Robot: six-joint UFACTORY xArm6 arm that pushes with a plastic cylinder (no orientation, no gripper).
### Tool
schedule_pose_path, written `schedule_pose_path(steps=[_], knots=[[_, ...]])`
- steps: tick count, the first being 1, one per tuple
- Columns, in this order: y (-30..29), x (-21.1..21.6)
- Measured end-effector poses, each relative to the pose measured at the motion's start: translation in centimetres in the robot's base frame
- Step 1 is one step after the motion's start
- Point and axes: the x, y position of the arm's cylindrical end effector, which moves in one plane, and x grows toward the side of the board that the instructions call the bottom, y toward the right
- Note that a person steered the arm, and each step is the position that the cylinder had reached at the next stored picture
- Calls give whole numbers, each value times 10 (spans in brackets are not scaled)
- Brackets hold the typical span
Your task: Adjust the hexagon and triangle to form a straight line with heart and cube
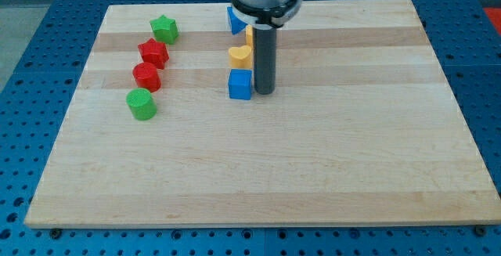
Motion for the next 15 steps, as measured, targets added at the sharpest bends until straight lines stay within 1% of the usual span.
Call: schedule_pose_path(steps=[1,2,4,5,7,8,9,10,11,12,13,14,15], knots=[[56,-31],[71,-84],[32,-122],[26,-133],[1,-129],[-23,-129],[-26,-129],[4,-129],[55,-152],[112,-222],[109,-222],[94,-222],[131,-222]])
